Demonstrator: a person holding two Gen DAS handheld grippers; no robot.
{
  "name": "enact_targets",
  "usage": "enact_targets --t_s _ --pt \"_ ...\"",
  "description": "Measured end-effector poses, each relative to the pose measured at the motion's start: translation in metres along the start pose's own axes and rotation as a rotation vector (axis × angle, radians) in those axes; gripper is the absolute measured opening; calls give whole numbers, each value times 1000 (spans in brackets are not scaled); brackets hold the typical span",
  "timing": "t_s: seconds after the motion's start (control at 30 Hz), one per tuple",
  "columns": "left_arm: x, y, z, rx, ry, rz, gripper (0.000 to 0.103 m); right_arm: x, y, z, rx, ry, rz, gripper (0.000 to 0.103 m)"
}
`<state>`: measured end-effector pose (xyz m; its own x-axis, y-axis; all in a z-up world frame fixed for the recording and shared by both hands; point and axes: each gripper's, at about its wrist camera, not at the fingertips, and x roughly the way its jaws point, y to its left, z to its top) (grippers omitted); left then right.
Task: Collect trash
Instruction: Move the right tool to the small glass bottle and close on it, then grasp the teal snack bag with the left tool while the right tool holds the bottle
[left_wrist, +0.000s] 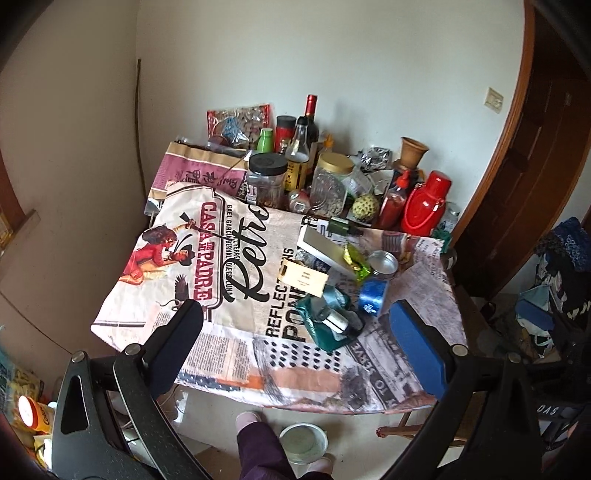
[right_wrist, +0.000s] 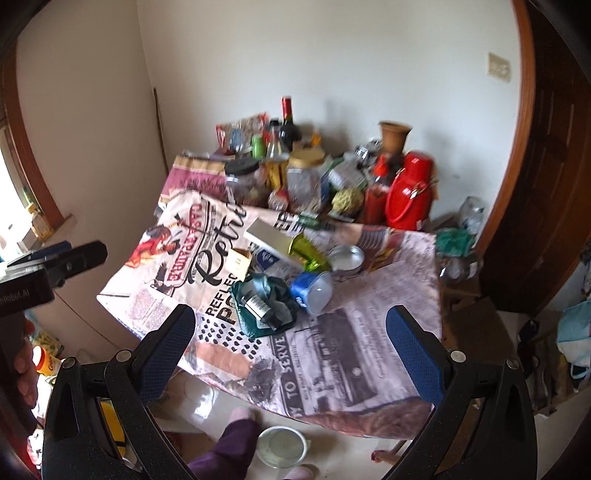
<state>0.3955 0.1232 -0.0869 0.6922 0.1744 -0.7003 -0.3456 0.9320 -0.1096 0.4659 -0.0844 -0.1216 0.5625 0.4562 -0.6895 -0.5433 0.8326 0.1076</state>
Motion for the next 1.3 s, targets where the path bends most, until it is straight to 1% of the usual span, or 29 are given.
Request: enact_targets --t_s 0.07,0.17,0.27,0.33,0.37,0.43,0.53,0.63,0.77,0.87,1.0,1.1,1.13,1.23,1.3 --pt "23 11 10 5 23 -10 102 25 6 4 10 45 4 103" --pt "58 26 24 21 80 -30 102 66 15 8 51 136 8 101" --pt "92 41 32 29 126 -54 102 110 22 9 73 214 14 97" --pt "119 49 33 34 186 -69 102 137 28 7 63 270 30 83" --pt "130 52 32 39 215 -73 102 148 29 7 61 291 34 79" --pt "154 57 29 48 267 -78 102 173 32 4 69 349 48 64" --pt "180 64 22 64 318 -81 102 201 32 -2 71 405 64 54" --pt "200 68 11 56 366 -91 102 220 32 -8 64 447 71 52" --pt "216 71 -5 21 436 -115 102 233 33 -10 43 479 70 52" --pt "221 71 -11 13 464 -118 102 235 31 -10 40 485 90 51" --pt "222 69 -18 5 480 -124 102 233 29 -14 25 491 97 39" --pt "223 65 -20 7 486 -125 102 230 22 -18 61 480 110 35" --pt "224 62 -22 4 490 -128 102 229 21 -18 73 478 114 31" --pt "229 54 -25 -8 508 -152 102 215 19 -19 92 446 108 30" --pt "234 45 -28 -6 542 -173 102 202 14 -20 103 427 101 29"
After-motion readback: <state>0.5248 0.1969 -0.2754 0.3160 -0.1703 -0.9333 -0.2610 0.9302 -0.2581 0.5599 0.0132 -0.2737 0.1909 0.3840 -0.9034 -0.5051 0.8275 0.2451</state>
